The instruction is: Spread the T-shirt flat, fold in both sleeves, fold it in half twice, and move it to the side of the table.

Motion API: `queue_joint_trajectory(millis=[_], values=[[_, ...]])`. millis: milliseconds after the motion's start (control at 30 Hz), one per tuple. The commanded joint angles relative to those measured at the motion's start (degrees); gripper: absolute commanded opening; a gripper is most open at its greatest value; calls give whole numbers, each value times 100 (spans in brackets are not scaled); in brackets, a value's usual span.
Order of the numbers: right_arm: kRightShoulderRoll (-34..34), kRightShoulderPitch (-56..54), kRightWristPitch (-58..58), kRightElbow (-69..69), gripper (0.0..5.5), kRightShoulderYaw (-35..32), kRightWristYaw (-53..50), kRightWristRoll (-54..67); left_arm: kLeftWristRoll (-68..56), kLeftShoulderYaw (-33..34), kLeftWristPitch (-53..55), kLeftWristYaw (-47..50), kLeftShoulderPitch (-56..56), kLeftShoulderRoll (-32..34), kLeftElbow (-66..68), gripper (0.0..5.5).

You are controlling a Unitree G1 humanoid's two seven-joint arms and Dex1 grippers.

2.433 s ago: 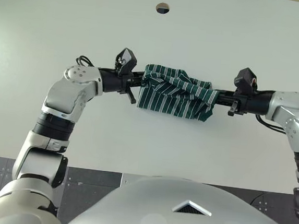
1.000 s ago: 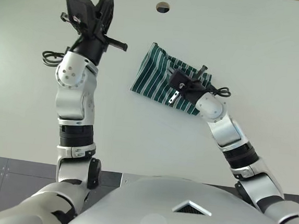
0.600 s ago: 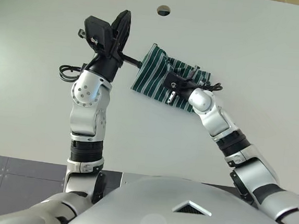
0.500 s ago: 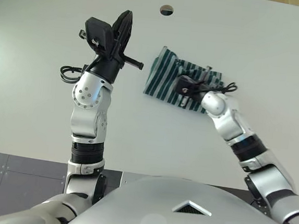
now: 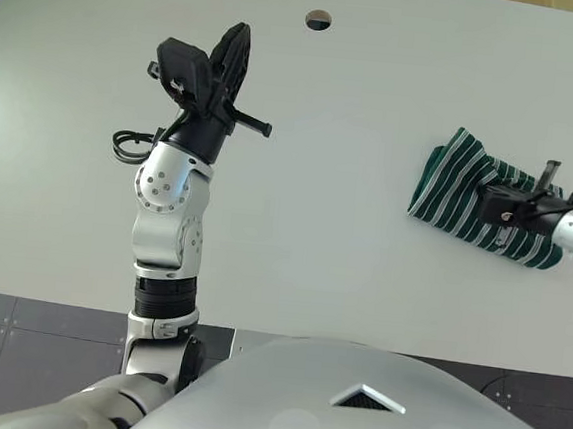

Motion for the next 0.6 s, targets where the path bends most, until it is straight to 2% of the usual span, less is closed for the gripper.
queue_joint_trajectory(millis=[33, 100, 200, 267, 333, 400, 467, 533, 600], values=[[-41, 352, -177, 295, 10, -63, 257, 125, -54, 71, -30, -83, 66, 116, 37, 13], [276, 250, -363, -160, 10, -473, -42, 612, 30, 69, -159, -97, 108, 149, 133, 13], [881, 258, -756, -1259, 10, -1626, -706, 1887, 367, -38, -1059, -134, 464, 179, 179, 13], [1570, 593, -714, -2273, 10, -2272, -1430, 2408, 506, -52, -1553, -141, 775, 198, 98, 13], [2325, 988, -505, -3179, 10, -2545, -2133, 2626, 598, 8, -1884, -70, 989, 189, 54, 13], [3063, 1445, -327, -3858, 10, -2480, -2726, 2423, 654, 88, -2101, 43, 1185, 149, 29, 13], [3763, 1983, -265, -4325, 10, -2122, -3183, 1989, 819, 123, -2361, 189, 1419, 113, 29, 13], [4417, 2606, -525, -4347, 10, -1520, -3553, 1466, 955, 134, -2599, 392, 1630, -4, 114, 13], [4851, 2922, -734, -4143, 10, -1252, -3848, 1160, 1011, 122, -2751, 569, 1762, -131, 193, 13]])
